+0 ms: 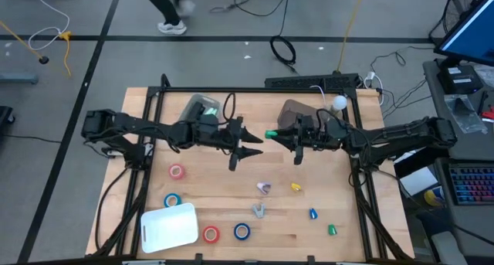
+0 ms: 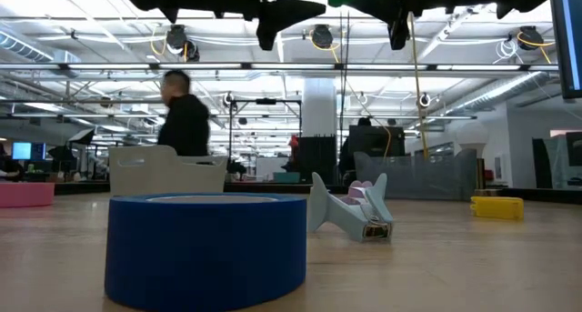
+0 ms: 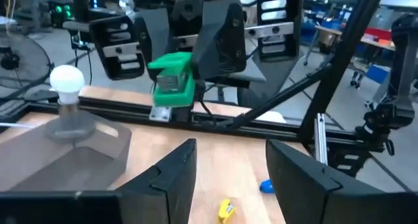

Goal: Pick and place Stapler, Stapler remover, tape
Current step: Put the green stapler into the gray bin

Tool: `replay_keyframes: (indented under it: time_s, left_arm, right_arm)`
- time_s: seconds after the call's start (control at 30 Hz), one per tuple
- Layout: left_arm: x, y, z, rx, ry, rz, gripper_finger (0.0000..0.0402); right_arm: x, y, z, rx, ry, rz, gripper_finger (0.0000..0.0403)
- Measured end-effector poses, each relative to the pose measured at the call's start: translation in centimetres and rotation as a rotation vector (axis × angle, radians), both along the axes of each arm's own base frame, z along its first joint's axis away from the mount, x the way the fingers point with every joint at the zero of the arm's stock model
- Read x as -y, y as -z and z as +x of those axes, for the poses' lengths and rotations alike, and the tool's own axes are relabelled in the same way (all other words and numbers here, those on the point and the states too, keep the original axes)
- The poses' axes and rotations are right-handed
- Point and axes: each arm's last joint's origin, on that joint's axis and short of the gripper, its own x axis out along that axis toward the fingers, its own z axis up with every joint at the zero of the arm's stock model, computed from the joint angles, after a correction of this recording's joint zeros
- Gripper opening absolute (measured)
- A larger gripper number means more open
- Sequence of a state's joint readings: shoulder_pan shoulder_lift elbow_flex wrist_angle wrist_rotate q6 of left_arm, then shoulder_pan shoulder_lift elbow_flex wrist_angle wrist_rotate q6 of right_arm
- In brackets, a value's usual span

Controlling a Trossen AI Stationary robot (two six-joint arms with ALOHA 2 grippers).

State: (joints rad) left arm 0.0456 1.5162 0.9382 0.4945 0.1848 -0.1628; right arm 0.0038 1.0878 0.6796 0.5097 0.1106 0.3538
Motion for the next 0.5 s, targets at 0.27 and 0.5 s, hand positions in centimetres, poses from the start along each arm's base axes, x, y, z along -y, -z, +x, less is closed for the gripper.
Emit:
replay_keyframes:
  time_s: [0.27, 0.5]
  left_arm:
    - [-0.20, -0.42, 0.14, 0.057, -0.058, 0.016, 0.0186]
    - [-0.40, -0.77, 0.14, 0.093, -0.065, 0.010, 0.0186]
  right_arm:
    - [0.07, -0.30, -0.01, 0.032, -0.002, 0.003, 0.0066]
    - [0.01, -0.10, 0.78, 0.075, -0.009, 0.026, 0.0067]
